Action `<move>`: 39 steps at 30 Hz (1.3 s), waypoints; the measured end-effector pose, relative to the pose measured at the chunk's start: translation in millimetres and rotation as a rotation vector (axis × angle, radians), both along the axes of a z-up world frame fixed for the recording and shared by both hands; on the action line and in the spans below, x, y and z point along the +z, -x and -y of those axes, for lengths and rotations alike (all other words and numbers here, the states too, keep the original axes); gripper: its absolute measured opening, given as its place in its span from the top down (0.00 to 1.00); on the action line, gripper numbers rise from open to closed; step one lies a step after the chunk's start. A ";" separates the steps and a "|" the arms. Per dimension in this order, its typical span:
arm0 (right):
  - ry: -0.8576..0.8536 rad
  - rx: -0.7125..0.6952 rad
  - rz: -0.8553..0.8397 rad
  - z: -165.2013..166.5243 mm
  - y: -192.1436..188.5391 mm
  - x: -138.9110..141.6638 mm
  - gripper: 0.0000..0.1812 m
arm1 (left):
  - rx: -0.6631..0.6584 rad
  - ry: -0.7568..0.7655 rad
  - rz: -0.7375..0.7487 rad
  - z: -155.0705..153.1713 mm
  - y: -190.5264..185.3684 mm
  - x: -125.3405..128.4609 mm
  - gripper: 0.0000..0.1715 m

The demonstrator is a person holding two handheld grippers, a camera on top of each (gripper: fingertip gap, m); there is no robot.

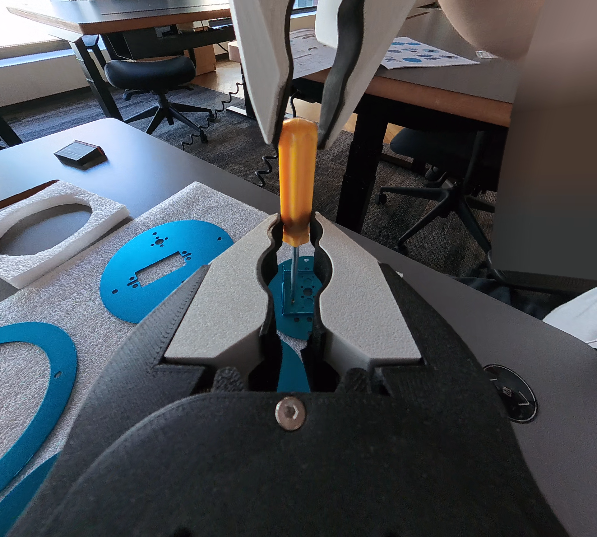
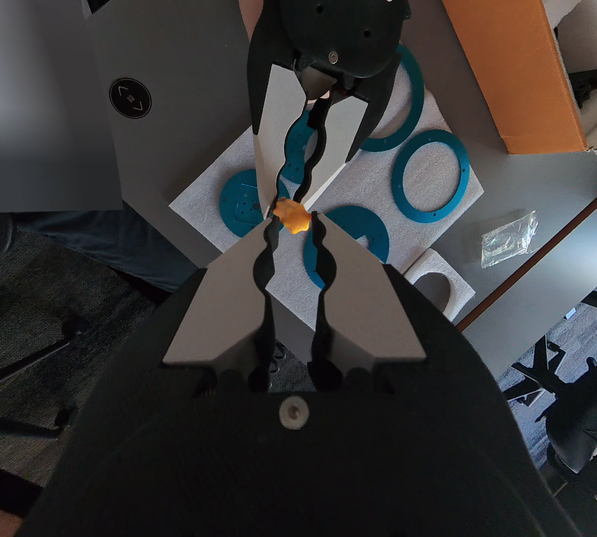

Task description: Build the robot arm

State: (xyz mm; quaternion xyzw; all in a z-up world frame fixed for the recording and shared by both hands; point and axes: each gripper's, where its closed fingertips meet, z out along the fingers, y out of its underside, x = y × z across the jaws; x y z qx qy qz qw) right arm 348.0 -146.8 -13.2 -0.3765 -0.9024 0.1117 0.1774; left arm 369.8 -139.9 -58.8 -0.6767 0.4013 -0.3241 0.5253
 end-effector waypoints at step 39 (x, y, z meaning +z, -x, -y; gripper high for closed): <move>-0.076 -0.139 0.124 -6.9 0.7 -7.4 0.90 | 0.002 -0.010 0.006 -3.6 -0.2 -1.0 0.91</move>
